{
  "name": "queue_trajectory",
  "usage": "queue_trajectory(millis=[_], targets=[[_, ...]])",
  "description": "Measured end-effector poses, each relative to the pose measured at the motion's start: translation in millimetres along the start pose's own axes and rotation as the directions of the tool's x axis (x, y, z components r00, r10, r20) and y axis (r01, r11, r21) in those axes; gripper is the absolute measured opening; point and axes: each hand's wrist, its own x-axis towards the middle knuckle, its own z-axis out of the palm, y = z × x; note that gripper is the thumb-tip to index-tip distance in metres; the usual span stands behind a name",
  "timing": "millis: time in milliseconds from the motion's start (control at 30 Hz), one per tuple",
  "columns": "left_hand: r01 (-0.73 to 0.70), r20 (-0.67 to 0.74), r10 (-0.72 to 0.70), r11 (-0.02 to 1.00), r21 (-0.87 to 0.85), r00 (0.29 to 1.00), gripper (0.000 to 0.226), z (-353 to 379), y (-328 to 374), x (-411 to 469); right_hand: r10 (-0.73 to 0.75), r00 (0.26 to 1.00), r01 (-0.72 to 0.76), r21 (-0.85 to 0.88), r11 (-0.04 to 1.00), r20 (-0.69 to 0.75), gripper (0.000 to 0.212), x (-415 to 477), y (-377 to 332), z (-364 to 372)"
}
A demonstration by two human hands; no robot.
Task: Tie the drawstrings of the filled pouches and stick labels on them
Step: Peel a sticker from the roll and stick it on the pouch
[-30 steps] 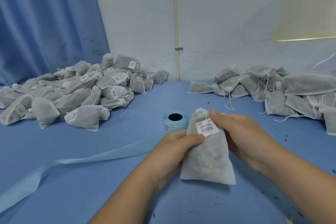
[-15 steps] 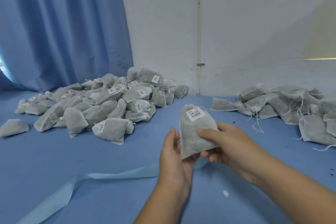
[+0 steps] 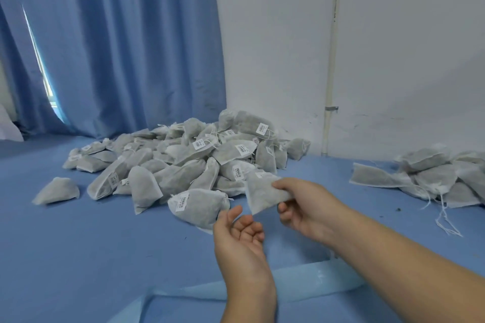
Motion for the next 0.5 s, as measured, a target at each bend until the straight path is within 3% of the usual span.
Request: queue_trajectory(millis=[100, 200, 267, 400, 500], targets=[[-0.013, 0.018, 0.013, 1.000, 0.011, 1.000, 0.030, 1.4, -1.6, 3.6, -0.225, 0.974, 0.222, 0.076, 0.972, 0.036, 0.005, 37.5, -43.1, 24.8], [0.018, 0.069, -0.021, 0.999, 0.045, 0.997, 0.031, 2.7, -6.5, 2.3, -0.375, 0.920, 0.383, 0.068, 0.921, -0.112, 0.007, 65.4, -77.6, 25.5], [0.022, 0.113, -0.030, 0.997, 0.077, 0.993, 0.030, 3.1, -9.9, 2.1, -0.311, 0.938, 0.324, 0.065, 0.944, -0.152, 0.007, 73.7, -70.3, 18.6], [-0.053, 0.227, 0.015, 0.985, 0.165, 0.974, 0.031, 3.6, -18.7, -0.7, -0.167, 0.984, 0.167, -0.011, 0.986, -0.057, 0.007, 63.4, -28.7, -4.8], [-0.172, 0.317, 0.072, 0.939, 0.299, 0.946, 0.026, 0.2, -25.1, -6.8, -0.156, 0.987, 0.157, 0.022, 0.987, -0.048, 0.011, 42.5, -17.9, -31.7]])
